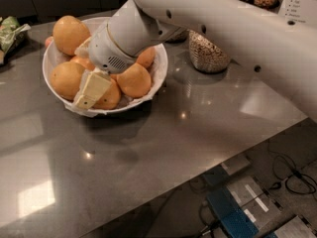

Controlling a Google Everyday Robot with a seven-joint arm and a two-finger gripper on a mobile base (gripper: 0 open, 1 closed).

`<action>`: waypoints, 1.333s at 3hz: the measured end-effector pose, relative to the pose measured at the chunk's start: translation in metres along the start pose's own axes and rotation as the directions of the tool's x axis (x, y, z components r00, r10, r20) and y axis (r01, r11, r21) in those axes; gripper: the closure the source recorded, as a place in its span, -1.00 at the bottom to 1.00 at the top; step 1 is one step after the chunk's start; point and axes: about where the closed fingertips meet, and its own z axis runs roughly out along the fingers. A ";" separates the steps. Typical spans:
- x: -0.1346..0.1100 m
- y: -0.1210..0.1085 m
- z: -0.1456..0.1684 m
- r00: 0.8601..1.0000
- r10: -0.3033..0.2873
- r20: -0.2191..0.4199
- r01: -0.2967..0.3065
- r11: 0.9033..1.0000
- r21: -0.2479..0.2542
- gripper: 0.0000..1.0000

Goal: Pick orange from white bowl

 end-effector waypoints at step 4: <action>-0.003 -0.017 0.040 0.999 -0.011 0.032 0.013 0.998 -0.058 -0.56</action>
Offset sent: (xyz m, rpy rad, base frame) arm 0.0078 0.0080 0.0024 0.0078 -0.0224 0.0097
